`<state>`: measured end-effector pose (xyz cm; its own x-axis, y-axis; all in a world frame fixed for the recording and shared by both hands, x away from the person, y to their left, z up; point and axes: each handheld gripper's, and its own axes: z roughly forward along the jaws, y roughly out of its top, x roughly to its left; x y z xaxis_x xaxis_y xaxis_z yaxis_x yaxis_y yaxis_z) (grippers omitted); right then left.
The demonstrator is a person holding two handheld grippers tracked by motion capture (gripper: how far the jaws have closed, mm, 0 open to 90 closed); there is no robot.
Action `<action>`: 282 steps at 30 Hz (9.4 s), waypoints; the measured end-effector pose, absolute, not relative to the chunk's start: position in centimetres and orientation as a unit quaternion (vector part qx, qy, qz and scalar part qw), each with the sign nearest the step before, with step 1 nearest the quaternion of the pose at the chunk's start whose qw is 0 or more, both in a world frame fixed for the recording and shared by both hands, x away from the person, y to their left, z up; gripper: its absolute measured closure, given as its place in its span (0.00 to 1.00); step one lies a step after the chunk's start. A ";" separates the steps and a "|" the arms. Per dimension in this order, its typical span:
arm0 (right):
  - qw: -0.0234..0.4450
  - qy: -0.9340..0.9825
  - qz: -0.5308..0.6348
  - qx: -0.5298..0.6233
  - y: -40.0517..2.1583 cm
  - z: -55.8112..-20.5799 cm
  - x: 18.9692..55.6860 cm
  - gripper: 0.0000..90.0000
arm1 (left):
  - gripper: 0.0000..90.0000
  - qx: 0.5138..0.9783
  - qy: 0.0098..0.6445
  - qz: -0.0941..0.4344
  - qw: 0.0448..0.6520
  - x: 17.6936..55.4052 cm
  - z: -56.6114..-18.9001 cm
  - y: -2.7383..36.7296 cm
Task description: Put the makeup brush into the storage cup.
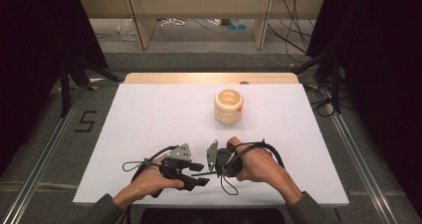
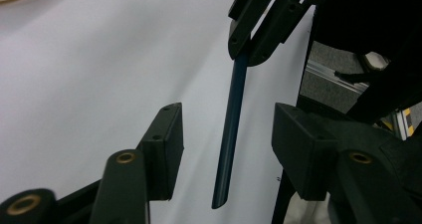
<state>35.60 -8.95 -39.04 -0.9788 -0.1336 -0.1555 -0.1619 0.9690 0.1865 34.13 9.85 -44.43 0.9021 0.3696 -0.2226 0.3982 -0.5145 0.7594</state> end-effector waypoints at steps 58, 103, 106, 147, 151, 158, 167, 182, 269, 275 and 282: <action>0.056 0.988 0.109 -0.092 -8.5 -39.2 35.3 0.89 | 0.94 0.879 0.175 -0.014 0.443 33.8 -44.4 9.6; 0.196 0.873 0.387 0.221 -16.7 -35.7 34.5 0.22 | 0.94 0.828 0.247 0.069 0.499 35.4 -42.8 12.5; 0.183 0.873 0.388 0.231 -16.6 -36.5 34.4 0.22 | 0.94 0.820 0.253 0.073 0.508 35.4 -42.6 12.6; 0.075 0.798 0.540 0.259 -15.8 -39.2 36.4 0.26 | 0.94 0.741 0.260 0.106 0.610 34.1 -41.5 12.5; 0.076 0.792 0.548 0.257 -15.7 -39.0 36.6 0.27 | 0.94 0.739 0.262 0.103 0.612 34.0 -41.5 12.5; 0.064 0.783 0.563 0.257 -15.5 -39.1 36.9 0.32 | 0.94 0.740 0.250 0.105 0.616 33.8 -41.4 12.3; 0.044 0.764 0.588 0.262 -15.4 -38.8 37.3 0.38 | 0.94 0.738 0.243 0.111 0.620 33.7 -41.3 12.2; 0.020 0.749 0.607 0.264 -15.2 -38.7 37.7 0.47 | 0.94 0.738 0.233 0.117 0.622 33.5 -41.4 12.1; 0.018 0.801 0.566 0.197 -15.1 -36.9 36.8 0.92 | 0.58 0.783 0.175 0.157 0.575 33.2 -42.3 10.7; 0.041 0.827 0.530 0.184 -15.2 -36.1 36.5 0.92 | 0.56 0.792 0.174 0.142 0.569 33.4 -42.2 10.7; 0.052 0.841 0.508 0.180 -14.8 -36.2 36.3 0.92 | 0.45 0.804 0.172 0.123 0.556 33.3 -42.4 10.4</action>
